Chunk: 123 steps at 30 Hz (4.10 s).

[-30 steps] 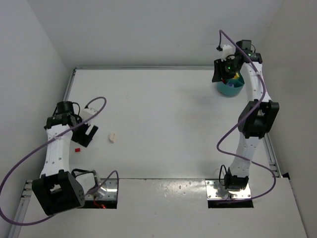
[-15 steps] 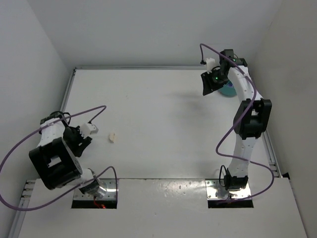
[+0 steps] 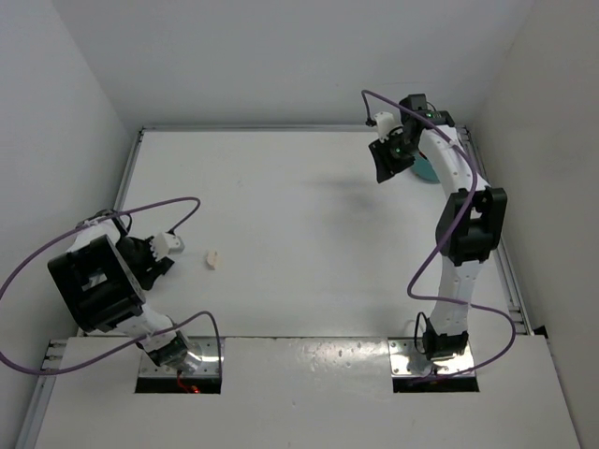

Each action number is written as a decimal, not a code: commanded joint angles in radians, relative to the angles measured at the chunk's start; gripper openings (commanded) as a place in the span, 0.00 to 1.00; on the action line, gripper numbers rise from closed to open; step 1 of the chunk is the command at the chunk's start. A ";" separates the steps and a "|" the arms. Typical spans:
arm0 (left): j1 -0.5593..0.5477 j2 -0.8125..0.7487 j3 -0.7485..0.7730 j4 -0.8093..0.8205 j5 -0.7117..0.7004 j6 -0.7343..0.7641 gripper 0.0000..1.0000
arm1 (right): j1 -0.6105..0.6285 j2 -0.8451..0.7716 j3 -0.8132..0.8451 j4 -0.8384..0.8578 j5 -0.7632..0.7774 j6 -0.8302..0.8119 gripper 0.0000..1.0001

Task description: Sort the legos into containers by color

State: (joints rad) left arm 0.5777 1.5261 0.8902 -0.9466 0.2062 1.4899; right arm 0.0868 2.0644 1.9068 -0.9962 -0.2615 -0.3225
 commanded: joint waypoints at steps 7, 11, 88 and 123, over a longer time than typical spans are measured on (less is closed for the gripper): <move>0.011 0.019 -0.017 0.080 0.001 0.055 0.57 | 0.027 -0.027 -0.002 0.030 0.036 -0.015 0.44; 0.011 0.019 -0.042 0.101 -0.021 0.055 0.56 | 0.027 -0.027 -0.002 0.030 0.045 -0.015 0.44; -0.938 -0.356 0.214 0.690 0.345 -1.459 0.08 | 0.441 -0.144 -0.112 0.447 -0.690 0.852 0.50; -0.977 -0.346 0.185 0.672 0.391 -1.412 0.08 | 0.430 -0.142 -0.152 0.527 -0.757 0.907 0.44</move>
State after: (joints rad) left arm -0.3912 1.1839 1.0679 -0.2909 0.6140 0.0704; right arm 0.5110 1.9480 1.7741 -0.4973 -0.9909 0.5766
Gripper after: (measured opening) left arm 0.241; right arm 0.438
